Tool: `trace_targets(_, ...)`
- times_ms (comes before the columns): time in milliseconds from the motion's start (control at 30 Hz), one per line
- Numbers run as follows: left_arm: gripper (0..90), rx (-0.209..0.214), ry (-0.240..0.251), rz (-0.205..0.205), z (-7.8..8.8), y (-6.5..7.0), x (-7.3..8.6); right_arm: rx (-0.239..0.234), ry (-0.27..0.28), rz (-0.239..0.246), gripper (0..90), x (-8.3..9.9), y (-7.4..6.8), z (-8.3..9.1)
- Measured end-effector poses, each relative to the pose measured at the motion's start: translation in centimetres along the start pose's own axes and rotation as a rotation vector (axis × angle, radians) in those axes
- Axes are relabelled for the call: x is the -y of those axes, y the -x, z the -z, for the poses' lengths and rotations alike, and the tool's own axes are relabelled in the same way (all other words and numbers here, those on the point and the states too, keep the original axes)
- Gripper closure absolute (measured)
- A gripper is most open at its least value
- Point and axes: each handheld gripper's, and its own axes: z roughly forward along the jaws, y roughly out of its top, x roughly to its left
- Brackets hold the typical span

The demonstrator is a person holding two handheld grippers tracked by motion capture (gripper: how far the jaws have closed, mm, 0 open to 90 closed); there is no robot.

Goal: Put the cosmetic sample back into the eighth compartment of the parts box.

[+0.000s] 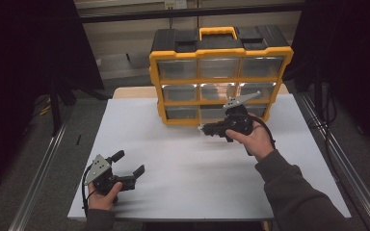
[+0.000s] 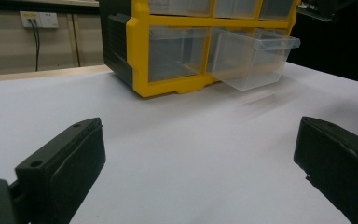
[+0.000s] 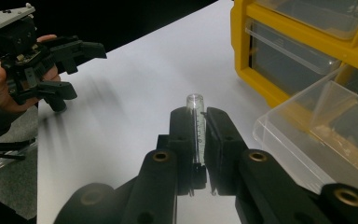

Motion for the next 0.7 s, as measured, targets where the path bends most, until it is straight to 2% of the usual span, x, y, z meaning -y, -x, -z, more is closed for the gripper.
trace_targets(100,2.0,-0.002,-0.009,-0.014,0.1,-0.1,0.0,0.003,-0.001,0.002,81.4,-0.1,0.2,0.0)
trace_targets(567,2.0,-0.001,-0.008,-0.013,0.0,-0.1,0.0,0.025,0.012,-0.009,81.4,-0.9,1.0,0.6)
trace_targets(700,2.0,-0.001,0.000,-0.001,0.0,0.0,0.0,0.033,0.015,-0.013,81.4,-0.9,1.3,0.7)
